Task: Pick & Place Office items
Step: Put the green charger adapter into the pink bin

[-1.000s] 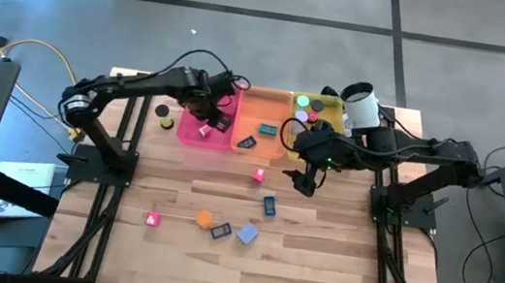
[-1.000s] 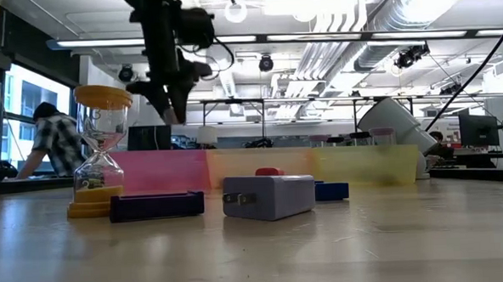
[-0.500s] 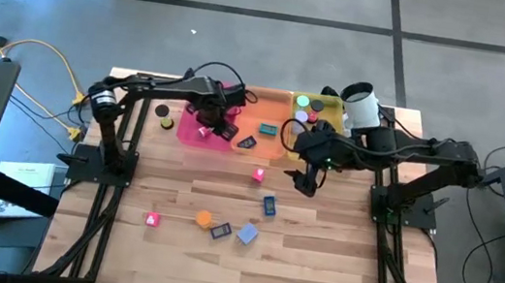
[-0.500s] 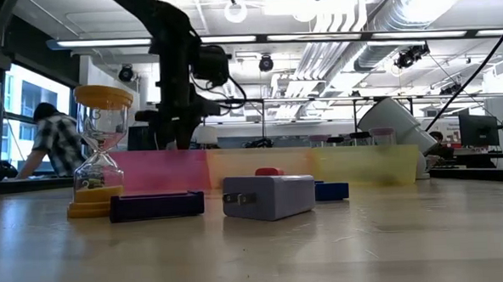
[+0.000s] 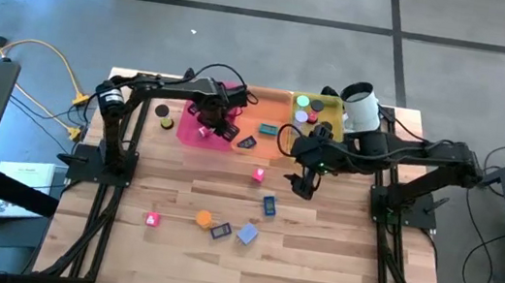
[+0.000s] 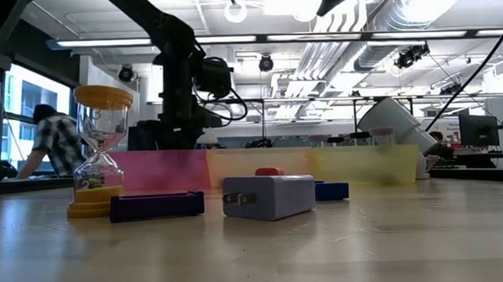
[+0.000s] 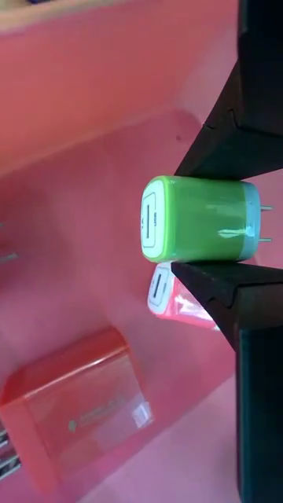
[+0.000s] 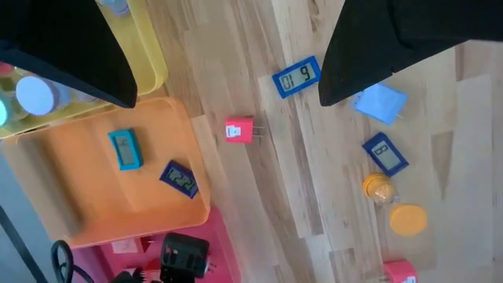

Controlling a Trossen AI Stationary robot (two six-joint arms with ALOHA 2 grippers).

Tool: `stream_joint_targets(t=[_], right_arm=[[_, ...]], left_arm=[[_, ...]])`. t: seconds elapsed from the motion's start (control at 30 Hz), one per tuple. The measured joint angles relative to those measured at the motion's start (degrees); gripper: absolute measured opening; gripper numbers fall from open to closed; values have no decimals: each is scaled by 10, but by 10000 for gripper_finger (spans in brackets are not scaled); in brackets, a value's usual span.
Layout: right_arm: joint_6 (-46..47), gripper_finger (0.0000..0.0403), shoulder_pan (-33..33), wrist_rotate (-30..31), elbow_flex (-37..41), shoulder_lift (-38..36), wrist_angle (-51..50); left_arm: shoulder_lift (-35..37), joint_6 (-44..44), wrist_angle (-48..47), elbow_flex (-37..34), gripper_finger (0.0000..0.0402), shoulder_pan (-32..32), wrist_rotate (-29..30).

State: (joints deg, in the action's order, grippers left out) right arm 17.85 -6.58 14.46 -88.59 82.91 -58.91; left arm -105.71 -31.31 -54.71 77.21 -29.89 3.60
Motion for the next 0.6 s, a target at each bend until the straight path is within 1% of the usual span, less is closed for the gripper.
stream_joint_targets(t=[0.2,0.4,0.6], right_arm=[[5,387,0,0,6,0,12],[6,387,0,-13,6,0,20],[6,387,0,-14,5,0,24]], left_arm=[[0,-14,-8,0,127,0,-1],[0,-3,-8,0,129,0,10],[0,-2,-6,0,158,0,12]])
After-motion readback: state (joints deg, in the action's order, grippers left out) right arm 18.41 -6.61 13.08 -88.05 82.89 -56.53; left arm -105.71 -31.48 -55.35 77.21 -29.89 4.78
